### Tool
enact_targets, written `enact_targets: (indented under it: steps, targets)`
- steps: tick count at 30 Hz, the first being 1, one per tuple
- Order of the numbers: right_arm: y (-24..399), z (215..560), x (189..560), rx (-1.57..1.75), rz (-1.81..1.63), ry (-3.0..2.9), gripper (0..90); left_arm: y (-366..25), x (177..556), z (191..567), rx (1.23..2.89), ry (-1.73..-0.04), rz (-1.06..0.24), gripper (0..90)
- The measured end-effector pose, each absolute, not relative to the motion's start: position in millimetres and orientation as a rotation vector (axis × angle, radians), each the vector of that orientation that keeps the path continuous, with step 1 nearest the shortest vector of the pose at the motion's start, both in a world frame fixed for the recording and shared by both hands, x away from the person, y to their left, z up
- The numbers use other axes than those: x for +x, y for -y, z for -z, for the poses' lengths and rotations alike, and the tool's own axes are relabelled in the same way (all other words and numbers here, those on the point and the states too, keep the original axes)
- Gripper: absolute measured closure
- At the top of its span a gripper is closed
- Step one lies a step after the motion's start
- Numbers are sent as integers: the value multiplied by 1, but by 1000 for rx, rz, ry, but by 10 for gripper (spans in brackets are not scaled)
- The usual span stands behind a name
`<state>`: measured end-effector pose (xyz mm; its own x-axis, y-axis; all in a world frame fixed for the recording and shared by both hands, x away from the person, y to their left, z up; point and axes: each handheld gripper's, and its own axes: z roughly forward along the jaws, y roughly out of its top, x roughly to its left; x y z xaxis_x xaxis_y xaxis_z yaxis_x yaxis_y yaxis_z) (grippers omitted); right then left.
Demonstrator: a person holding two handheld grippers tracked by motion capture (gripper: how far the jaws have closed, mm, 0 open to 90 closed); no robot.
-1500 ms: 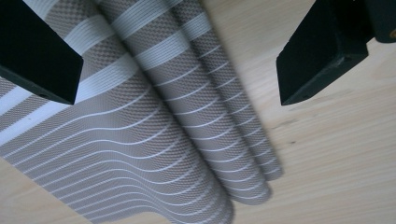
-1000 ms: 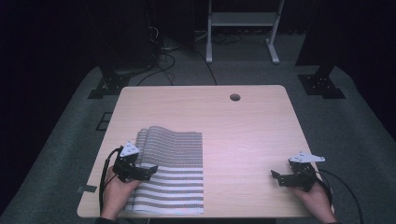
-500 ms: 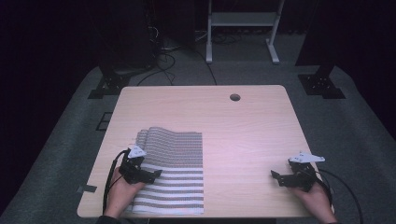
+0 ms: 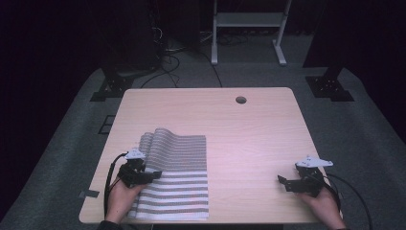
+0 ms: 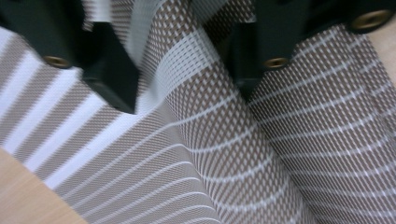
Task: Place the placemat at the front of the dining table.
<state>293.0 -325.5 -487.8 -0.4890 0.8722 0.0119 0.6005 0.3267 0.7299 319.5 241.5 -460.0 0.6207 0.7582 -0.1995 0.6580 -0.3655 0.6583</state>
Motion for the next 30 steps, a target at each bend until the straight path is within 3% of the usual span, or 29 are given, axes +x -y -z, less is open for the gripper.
enact_targets:
  steps: [3, 8, 30]
  targets:
    - [325, 488, 293, 1305, -969, -2214, 96, -241, 319, 457, 2137, -1095, -161, 741]
    - [325, 488, 293, 1302, -969, -2215, 96, -237, 318, 450, 2151, -1078, -159, 872]
    - [325, 488, 292, 1299, -969, -2217, 96, -198, 327, 417, 2129, -929, -160, 888]
